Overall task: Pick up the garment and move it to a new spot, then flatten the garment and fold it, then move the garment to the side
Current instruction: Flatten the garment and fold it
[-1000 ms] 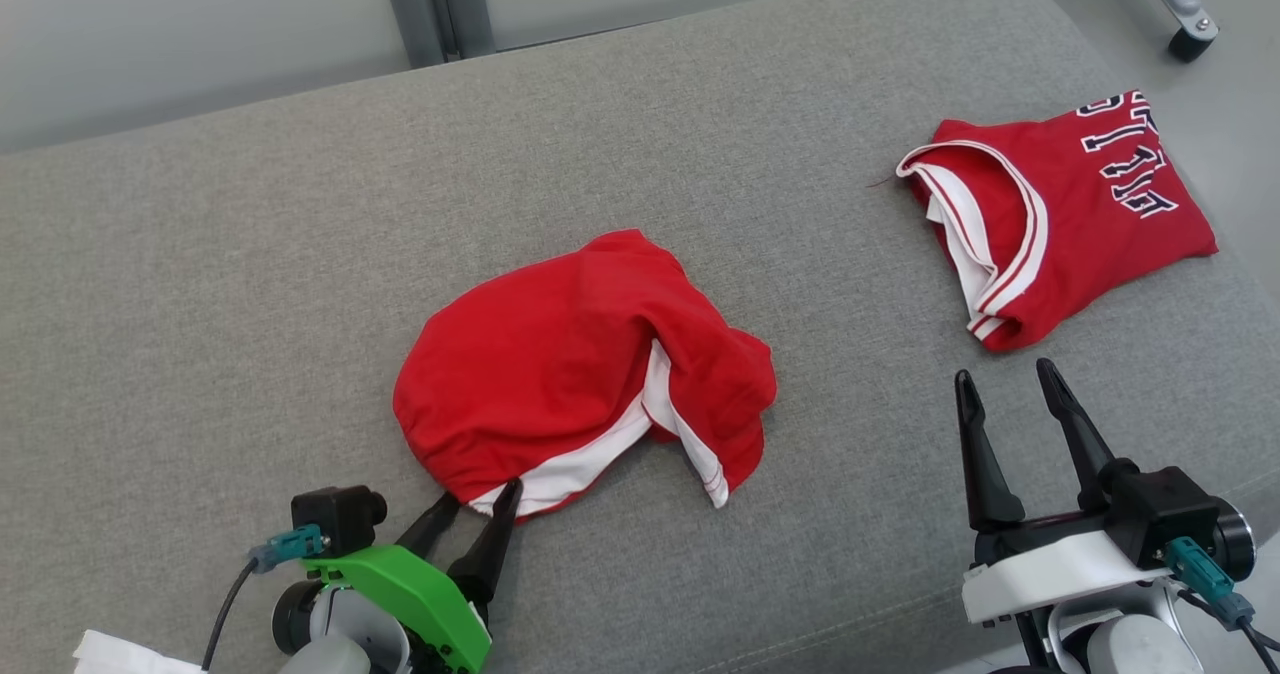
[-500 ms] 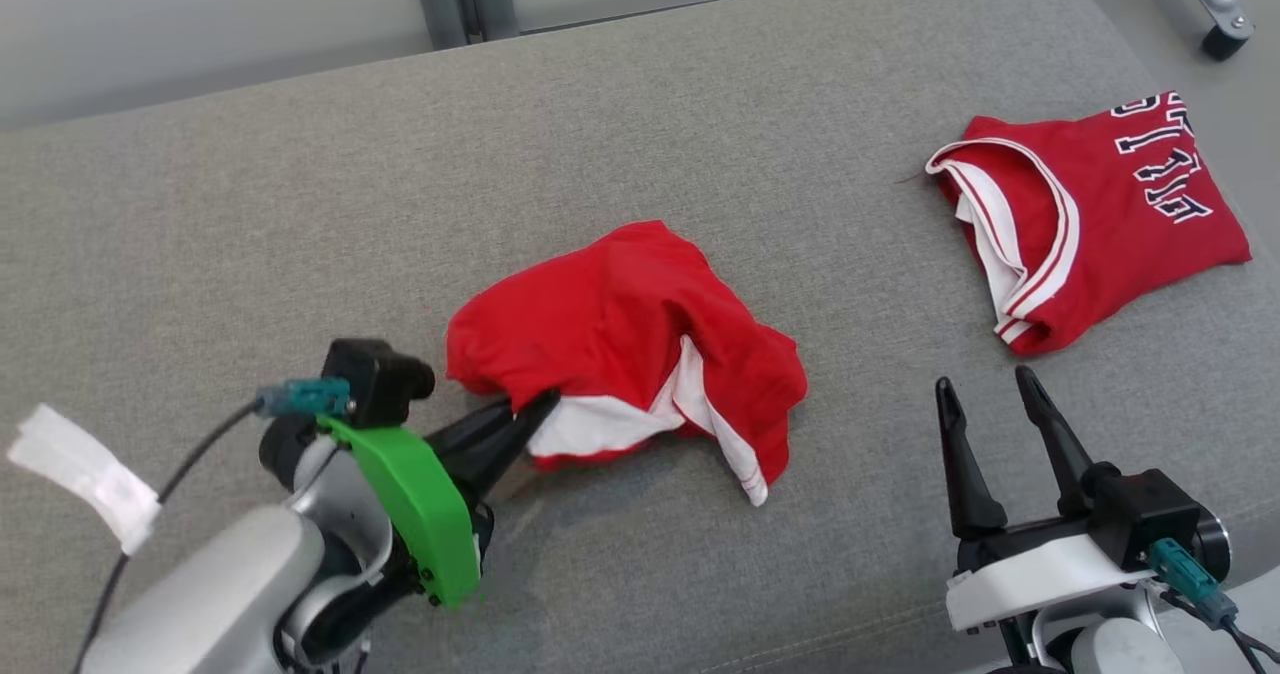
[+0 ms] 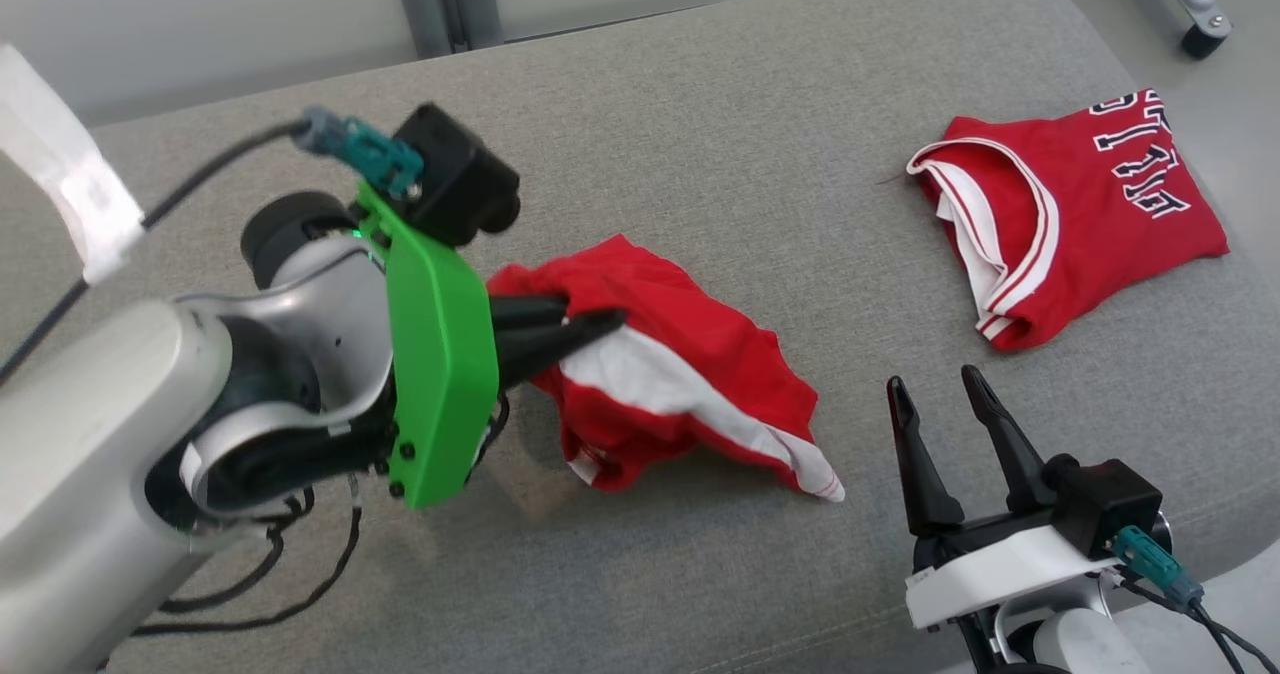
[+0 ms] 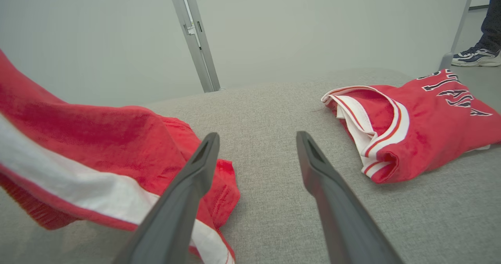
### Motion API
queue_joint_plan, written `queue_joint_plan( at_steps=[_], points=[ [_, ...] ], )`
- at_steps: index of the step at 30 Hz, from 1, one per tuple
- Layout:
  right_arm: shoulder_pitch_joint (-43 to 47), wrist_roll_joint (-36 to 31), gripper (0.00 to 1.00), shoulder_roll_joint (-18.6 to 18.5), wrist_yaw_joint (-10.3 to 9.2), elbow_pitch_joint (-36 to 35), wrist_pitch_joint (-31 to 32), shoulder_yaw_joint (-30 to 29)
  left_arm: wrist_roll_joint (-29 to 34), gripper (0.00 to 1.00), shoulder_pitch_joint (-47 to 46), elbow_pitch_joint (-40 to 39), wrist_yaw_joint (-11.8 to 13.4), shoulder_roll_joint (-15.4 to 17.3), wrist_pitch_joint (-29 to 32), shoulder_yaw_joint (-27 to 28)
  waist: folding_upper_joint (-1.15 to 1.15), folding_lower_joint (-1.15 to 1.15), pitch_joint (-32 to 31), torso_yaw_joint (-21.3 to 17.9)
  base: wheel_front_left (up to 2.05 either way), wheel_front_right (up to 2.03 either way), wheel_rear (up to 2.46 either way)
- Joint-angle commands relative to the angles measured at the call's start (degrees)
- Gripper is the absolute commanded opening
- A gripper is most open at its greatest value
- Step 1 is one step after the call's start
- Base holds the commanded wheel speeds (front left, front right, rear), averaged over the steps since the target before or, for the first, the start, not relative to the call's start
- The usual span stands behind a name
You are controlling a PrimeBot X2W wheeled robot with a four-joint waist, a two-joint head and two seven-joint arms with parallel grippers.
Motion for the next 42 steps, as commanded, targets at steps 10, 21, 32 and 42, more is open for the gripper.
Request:
queue_joint_plan(
  at_steps=[10, 21, 32, 42],
  points=[
    [-0.4, 3.6, 1.0, 0.0, -0.05, 0.8, -0.1, 1.6, 1.9, 0.0, -11.4, 11.8, 6.3, -6.1, 3.5, 1.8, 0.0, 0.0, 0.8, -3.5, 0.0, 0.0, 0.0],
    [0.4, 1.4, 1.0, 0.0, -0.05, 1.7, -0.1, 1.3, 2.5, 0.0, 3.9, 18.4, 6.2, 7.8, 0.6, -0.7, 0.0, 0.0, 0.9, -1.0, 0.0, 0.0, 0.0],
    [-1.6, -2.8, 1.0, -0.1, -0.05, 2.4, -0.1, 1.5, -2.3, 0.0, 21.0, 22.7, 3.4, 5.1, -16.6, 0.9, 0.0, 0.0, 2.3, 5.3, 0.0, 0.0, 0.0],
    [-0.7, -5.9, 1.0, -0.1, -0.05, 3.1, -0.1, 1.5, -1.1, 0.4, 26.1, 30.5, 0.2, -2.8, -29.0, 1.2, 0.0, 0.0, 0.8, 9.7, 0.0, 0.0, 0.0]
  ],
)
